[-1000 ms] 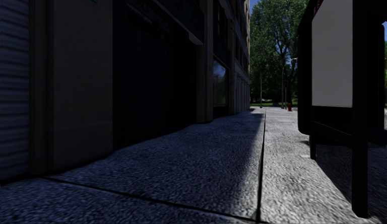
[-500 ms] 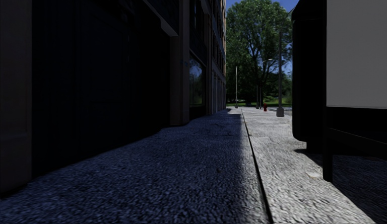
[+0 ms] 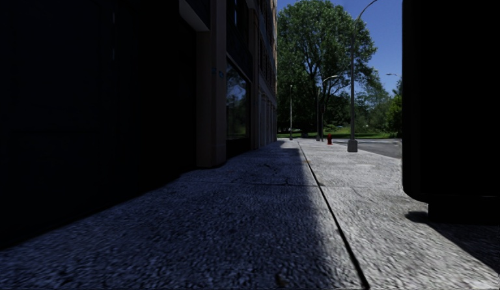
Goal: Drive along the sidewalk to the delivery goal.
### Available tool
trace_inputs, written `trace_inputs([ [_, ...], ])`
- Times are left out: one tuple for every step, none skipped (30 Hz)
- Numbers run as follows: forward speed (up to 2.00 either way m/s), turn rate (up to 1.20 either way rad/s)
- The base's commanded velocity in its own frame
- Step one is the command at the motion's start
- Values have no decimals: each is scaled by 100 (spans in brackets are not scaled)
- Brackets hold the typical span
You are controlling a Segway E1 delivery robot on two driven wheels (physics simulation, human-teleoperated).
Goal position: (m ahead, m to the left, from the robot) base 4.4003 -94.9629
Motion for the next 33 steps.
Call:
trace_inputs([
  [188, 0],
  [188, 0],
  [188, 0],
  [188, -11],
  [188, -21],
  [188, -21],
  [188, -24],
  [188, -25],
  [188, -25],
  [188, -25],
  [188, -25],
  [188, -25],
  [188, -25],
  [188, -25],
  [188, -25],
  [188, -25],
  [188, -20],
  [188, -20],
  [188, 0],
  [188, 0],
  [188, 0],
  [188, 0],
  [188, 0],
  [188, 0],
  [188, 0],
  [188, 0],
  [188, 0],
  [188, 0],
  [188, 0],
  [188, 0],
  [188, 0],
  [188, 0],
  [188, 0],
])
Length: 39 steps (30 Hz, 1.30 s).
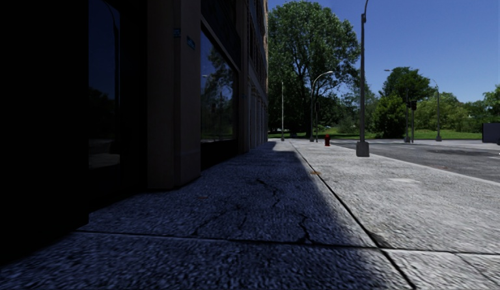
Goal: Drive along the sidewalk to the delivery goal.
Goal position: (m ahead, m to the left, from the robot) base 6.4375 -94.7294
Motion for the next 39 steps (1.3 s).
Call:
trace_inputs([
  [188, 0],
  [188, 0],
  [188, 0],
  [188, -12],
  [188, -18],
  [188, -19],
  [188, -19],
  [188, -19],
  [188, -19],
  [188, -19],
  [188, -19],
  [188, -19],
  [188, -19],
  [188, -19],
  [188, -19],
  [188, -19],
  [188, -19],
  [188, -19],
  [188, -19],
  [188, -19],
  [188, -21],
  [188, -26],
  [188, -28],
  [188, -28],
  [188, -28],
  [188, -29],
  [188, -29],
  [188, -29],
  [188, -29],
  [188, -29],
  [188, -29],
  [188, -29],
  [188, -29],
  [188, -29],
  [188, -29],
  [188, -29],
  [188, -29],
  [188, -29],
  [188, -20],
])
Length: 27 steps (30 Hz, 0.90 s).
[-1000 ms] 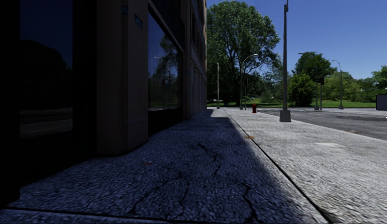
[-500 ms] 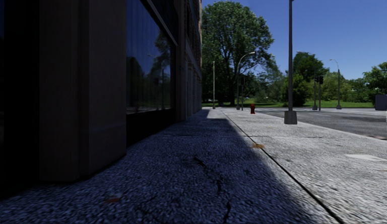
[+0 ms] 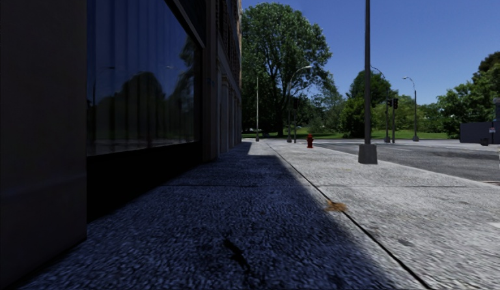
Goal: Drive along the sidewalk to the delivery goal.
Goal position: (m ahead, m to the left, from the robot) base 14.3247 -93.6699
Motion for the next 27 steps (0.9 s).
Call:
trace_inputs([
  [188, 0],
  [188, 0],
  [188, 0],
  [188, 0],
  [188, 0],
  [188, 0],
  [188, 0],
  [188, 0],
  [188, 0],
  [189, 0],
  [189, 0],
  [189, 0],
  [189, 0],
  [189, 0],
  [189, 0],
  [189, 0],
  [189, 0],
  [189, 0],
  [189, 0],
  [189, 0],
  [189, 0],
  [189, 0],
  [189, 0],
  [189, 0],
  [189, 0],
  [189, 0],
  [189, 0],
])
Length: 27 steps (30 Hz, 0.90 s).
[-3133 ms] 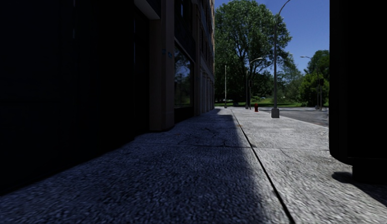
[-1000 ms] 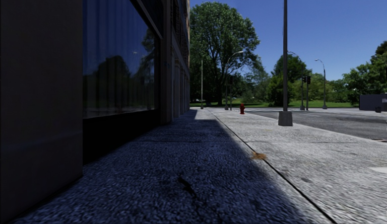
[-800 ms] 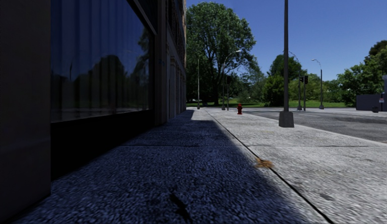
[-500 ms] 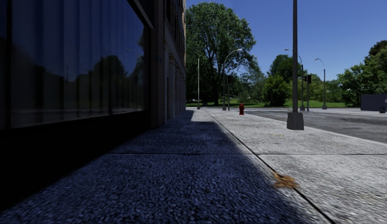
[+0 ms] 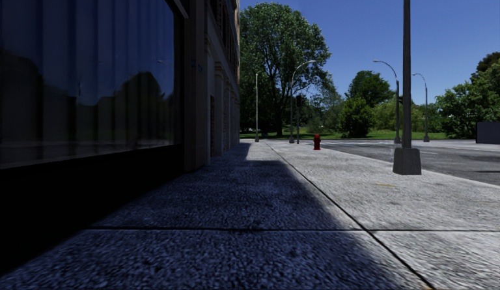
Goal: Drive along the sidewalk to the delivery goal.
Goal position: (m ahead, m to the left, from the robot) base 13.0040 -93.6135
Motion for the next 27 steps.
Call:
trace_inputs([
  [189, 0],
  [189, 0],
  [189, 0],
  [189, -4],
  [189, -7],
  [189, -11],
  [189, -11],
  [189, -14],
  [189, -14],
  [189, -14],
  [189, -14],
  [189, -14],
  [189, -14],
  [189, -14],
  [189, -14],
  [189, -14],
  [189, -14],
  [189, -14],
  [189, -14],
  [189, -14],
  [189, -14],
  [189, -14],
  [189, -14],
  [189, -14],
  [189, -14],
  [189, -15],
  [189, -18],
])
